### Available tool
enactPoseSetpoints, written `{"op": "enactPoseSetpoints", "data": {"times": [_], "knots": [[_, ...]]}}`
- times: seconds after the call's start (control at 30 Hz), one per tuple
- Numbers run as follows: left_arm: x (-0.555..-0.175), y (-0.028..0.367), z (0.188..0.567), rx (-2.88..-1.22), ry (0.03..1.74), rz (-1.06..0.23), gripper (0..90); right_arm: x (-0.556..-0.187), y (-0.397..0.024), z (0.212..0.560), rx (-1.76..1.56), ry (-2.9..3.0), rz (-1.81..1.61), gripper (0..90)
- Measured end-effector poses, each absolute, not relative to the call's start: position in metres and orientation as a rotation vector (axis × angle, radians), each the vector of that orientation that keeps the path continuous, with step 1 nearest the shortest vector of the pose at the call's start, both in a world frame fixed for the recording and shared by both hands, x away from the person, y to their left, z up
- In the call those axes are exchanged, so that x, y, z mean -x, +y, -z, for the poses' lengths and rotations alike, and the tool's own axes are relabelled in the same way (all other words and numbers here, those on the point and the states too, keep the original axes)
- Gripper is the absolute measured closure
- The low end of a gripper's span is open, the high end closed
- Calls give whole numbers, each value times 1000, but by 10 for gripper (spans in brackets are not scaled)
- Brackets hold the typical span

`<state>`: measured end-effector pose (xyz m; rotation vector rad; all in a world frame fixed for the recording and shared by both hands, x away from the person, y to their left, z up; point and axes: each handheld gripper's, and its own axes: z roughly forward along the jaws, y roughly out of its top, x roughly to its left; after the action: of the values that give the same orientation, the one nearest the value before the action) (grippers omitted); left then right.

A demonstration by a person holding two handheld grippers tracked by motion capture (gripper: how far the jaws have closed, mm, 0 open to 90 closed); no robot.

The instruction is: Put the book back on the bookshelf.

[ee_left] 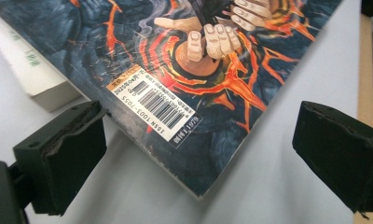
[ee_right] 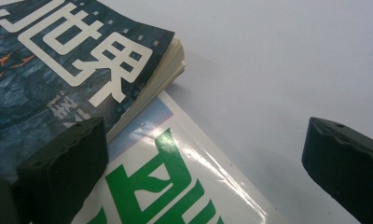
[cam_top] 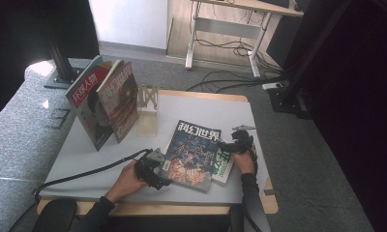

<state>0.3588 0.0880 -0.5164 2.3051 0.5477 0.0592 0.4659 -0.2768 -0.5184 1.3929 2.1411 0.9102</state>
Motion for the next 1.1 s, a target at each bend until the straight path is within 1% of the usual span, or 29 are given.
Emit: {"op": "enactPoseSetpoints", "data": {"times": [0.13,0.33,0.43,0.53,0.63,0.67,0.9,1.1], "knots": [[-362,91,514,-2298,547,-53,40,-463,-277,518,-1385,2141,-925,26],[-365,99,509,-2339,545,-163,24,-453,-278,516,-1351,2170,-936,25],[-369,109,507,-2295,591,-149,27,-449,-279,512,-1337,2168,-947,25],[-374,117,507,-2275,625,-167,32,-448,-278,508,-1330,2164,-966,25],[-378,121,512,-2269,668,-171,40,-449,-274,506,-1324,2181,-985,25],[-379,121,515,-2262,678,-155,34,-449,-273,506,-1324,2184,-988,25],[-382,118,523,-2270,700,-126,28,-454,-270,507,-1338,2211,-988,26],[-379,116,526,-2283,678,-176,30,-461,-269,509,-1359,2229,-1020,25]]}}
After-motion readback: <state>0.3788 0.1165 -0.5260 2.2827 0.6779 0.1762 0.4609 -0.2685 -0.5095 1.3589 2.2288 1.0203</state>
